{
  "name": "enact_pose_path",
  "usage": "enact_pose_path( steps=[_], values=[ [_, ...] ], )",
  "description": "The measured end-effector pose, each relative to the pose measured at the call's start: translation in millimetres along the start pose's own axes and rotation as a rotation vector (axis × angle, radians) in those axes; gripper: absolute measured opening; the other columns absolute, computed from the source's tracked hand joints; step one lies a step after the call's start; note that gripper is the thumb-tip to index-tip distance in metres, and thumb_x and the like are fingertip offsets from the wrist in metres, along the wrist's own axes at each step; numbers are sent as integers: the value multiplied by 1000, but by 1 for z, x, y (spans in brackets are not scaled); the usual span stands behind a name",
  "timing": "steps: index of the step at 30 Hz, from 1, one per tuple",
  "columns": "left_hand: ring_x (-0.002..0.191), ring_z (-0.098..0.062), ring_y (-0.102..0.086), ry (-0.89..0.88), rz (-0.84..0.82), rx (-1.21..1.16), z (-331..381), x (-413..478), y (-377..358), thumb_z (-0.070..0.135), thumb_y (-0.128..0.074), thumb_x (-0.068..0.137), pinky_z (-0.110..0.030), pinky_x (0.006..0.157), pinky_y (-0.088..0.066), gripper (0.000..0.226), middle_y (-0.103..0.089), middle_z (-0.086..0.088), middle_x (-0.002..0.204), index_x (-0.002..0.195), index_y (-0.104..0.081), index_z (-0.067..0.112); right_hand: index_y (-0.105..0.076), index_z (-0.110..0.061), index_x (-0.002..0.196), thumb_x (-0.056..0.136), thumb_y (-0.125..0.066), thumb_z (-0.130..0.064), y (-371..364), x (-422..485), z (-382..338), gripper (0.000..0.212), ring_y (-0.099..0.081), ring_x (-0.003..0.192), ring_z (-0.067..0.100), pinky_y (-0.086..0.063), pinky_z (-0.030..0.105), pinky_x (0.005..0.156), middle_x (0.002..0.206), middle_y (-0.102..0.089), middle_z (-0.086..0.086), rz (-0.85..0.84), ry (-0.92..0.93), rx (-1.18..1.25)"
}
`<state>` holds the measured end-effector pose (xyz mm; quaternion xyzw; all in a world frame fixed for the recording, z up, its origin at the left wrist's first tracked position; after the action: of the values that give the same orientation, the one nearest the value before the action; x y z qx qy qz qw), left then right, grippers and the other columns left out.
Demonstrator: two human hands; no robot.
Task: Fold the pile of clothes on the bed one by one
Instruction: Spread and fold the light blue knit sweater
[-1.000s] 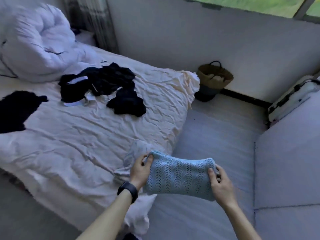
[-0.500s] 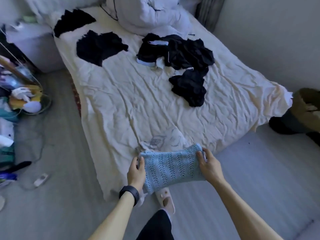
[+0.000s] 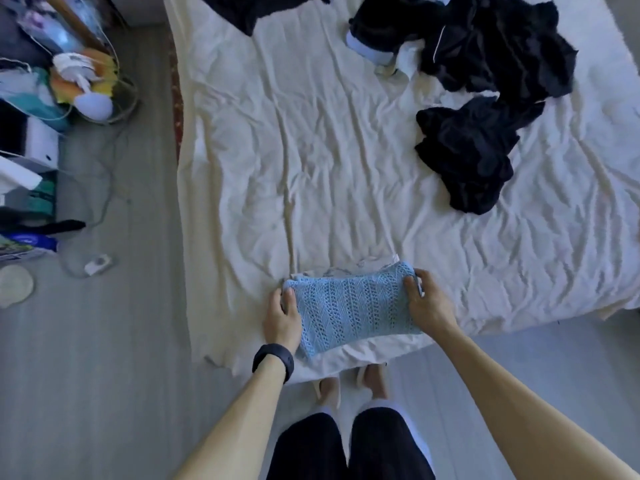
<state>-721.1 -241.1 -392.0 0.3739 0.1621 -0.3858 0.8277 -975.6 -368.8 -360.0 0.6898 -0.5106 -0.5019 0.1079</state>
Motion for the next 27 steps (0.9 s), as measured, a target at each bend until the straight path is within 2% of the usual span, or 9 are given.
enact_pose_path(
  steps=[3,8,10,12,15,19,21,24,27],
  values=[
    [100,-33,-62,-7,61,-22,-6,17,-14,33,-42,106,-24,69,-33,36,-68,-15,106,120,-59,4,-47,-15,144,108,-39,-38,-13,28,5,43,-54,126,35,-35,34,88,140,-57,19,-37,7,12],
    [105,-31,-62,21,55,-21,-7,26,-32,38,-44,105,-23,73,-35,35,-65,-4,103,123,-58,12,-45,-14,144,108,-33,-42,-26,49,16,47,-55,123,37,-31,33,81,138,-58,21,-87,15,-28],
    [118,-31,-55,-85,240,166,0,18,-30,40,-48,103,-26,87,-36,43,-60,-11,123,134,-53,11,-47,-14,142,108,-35,-43,-28,49,22,46,-56,121,38,-32,33,81,136,-58,20,-56,20,-13],
    [130,-33,-46,-370,396,433,12,-7,-34,45,-53,97,-41,102,-35,53,-51,-15,139,137,-53,11,-47,-13,142,107,-40,-41,-31,46,26,45,-54,123,39,-36,36,86,137,-55,20,-9,29,41],
    [145,-25,-37,-775,132,681,19,-40,-74,48,-52,96,-54,115,-26,54,-42,-5,155,144,-52,23,-46,-11,145,106,-47,-36,-28,33,22,47,-46,132,39,-38,44,102,144,-47,19,204,224,-40],
    [150,-21,-27,-711,-27,872,2,-36,-107,52,-36,99,-56,120,-9,60,-26,2,164,154,-34,29,-49,-23,148,100,-46,-37,-46,12,11,50,-29,149,30,-22,47,117,160,-37,10,240,711,-362],
    [151,-22,-23,-674,-38,908,-4,-27,-107,56,-37,98,-56,121,-7,63,-25,3,164,156,-30,32,-47,-27,151,100,-41,-43,-60,22,16,54,-20,153,26,-15,52,121,164,-31,6,150,720,-446],
    [153,-22,-18,-663,-18,989,-15,-12,-98,68,-38,93,-61,121,-2,69,-23,8,164,156,-25,41,-25,-34,159,101,-29,-60,-73,49,29,65,-2,157,21,-2,51,124,168,-11,-1,36,673,-529],
    [154,-23,-14,-640,-34,1018,-22,12,-98,73,-36,91,-68,117,-2,68,-21,11,165,153,-22,50,-13,-38,160,100,-21,-67,-84,71,37,67,2,157,21,-5,54,124,169,-5,-4,-8,691,-559]
  ],
)
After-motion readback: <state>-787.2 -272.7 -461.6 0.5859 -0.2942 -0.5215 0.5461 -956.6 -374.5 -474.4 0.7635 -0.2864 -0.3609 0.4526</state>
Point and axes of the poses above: each hand's wrist, its own x-axis towards the middle knuckle, its own y-axis out of the back of the hand, z = x × y, the point moved 4 cm from there along x, towards the middle knuckle
